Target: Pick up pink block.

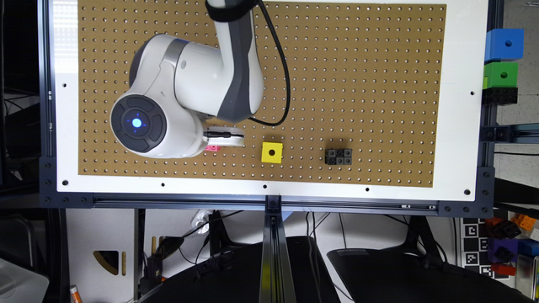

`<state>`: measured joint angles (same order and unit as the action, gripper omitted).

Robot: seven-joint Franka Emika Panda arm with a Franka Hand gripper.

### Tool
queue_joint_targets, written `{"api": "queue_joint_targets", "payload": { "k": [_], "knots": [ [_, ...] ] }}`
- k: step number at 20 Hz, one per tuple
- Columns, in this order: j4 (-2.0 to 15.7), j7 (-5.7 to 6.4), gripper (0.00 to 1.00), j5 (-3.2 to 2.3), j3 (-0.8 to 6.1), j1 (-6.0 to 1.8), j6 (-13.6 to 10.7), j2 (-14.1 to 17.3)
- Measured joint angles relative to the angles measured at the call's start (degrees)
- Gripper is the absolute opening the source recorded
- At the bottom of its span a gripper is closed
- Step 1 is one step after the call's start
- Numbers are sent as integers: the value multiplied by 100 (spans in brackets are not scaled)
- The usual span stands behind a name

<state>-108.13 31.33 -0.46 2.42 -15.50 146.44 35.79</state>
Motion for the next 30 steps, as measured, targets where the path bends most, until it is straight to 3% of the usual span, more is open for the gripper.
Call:
{"api": "queue_joint_targets", "payload": {
  "k": [10,11,23,27,30],
  "knots": [
    [256,0,100,-1,19,4,-14,168],
    [257,0,0,0,18,0,-13,163],
    [255,0,0,0,17,-7,-86,129],
    [256,0,0,0,17,-8,-515,-240],
    [256,1,0,0,17,-8,-677,-386]
  ]
}}
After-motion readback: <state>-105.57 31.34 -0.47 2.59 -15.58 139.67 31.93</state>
